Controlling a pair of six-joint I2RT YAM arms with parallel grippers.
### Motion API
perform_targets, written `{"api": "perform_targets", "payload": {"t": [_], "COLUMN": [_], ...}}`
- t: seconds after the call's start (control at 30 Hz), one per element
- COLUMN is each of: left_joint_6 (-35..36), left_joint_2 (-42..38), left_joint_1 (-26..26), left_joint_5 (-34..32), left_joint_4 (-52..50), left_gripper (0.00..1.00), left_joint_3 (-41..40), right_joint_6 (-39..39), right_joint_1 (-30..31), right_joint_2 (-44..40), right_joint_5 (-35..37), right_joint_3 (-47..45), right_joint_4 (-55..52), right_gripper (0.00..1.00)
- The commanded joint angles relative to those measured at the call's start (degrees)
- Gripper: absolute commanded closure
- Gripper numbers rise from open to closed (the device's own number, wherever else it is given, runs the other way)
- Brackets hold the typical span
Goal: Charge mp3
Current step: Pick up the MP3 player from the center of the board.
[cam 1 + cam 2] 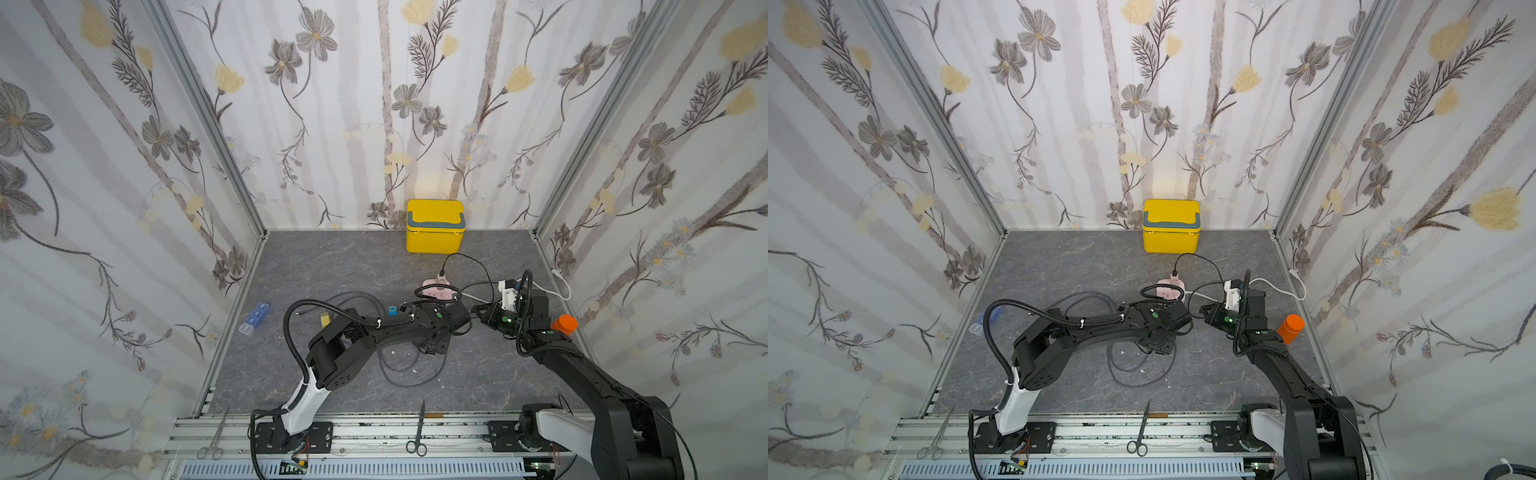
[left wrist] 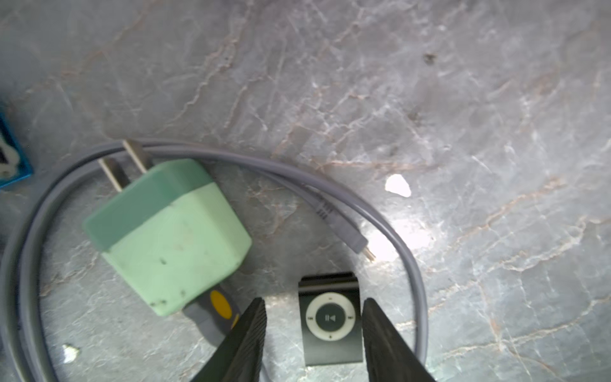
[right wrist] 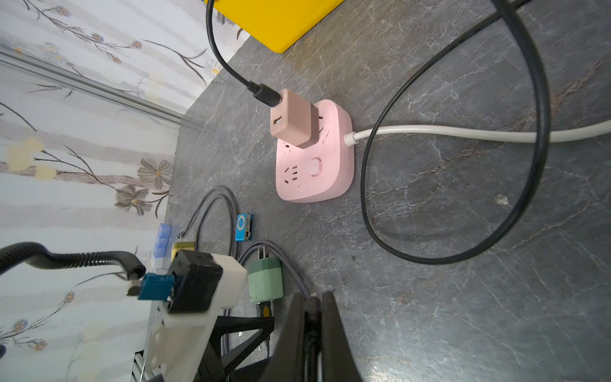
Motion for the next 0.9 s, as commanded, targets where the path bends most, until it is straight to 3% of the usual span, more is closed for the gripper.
{"api": "perform_targets", "payload": {"t": [0.0,0.37,0.67,0.87], "left_joint_6": [0.39,-0.21,-1.41,-0.93], "left_joint_2": [-0.33,0.07,-0.10,1.59], "left_joint_1": [0.48,0.50,-0.10,-0.55], "left_joint_5": [0.51,4.89,4.50,4.47], "left_joint_4": [0.11,1.78,0.92,0.21], "left_gripper": [0.50,0.54,0.53,0.58], "left_joint_3": [-0.69,-0.73,-1.29,-0.15], "right_joint_6": [-0.01,0.16,-0.12,-0.16], "right_joint_1": [0.01,0.02,0.06,0.01], "right_joint_2": [0.44,0.35,0.08,0.04], "right_joint_5": [-0.52,-0.64,-1.08,-1.16], "right_joint_3": [0.17,0.00,-0.34,-0.49], "right_joint_4": [2.03,2.04,1.96,2.17], "right_gripper": [1.00,1.00,1.00,1.00]}}
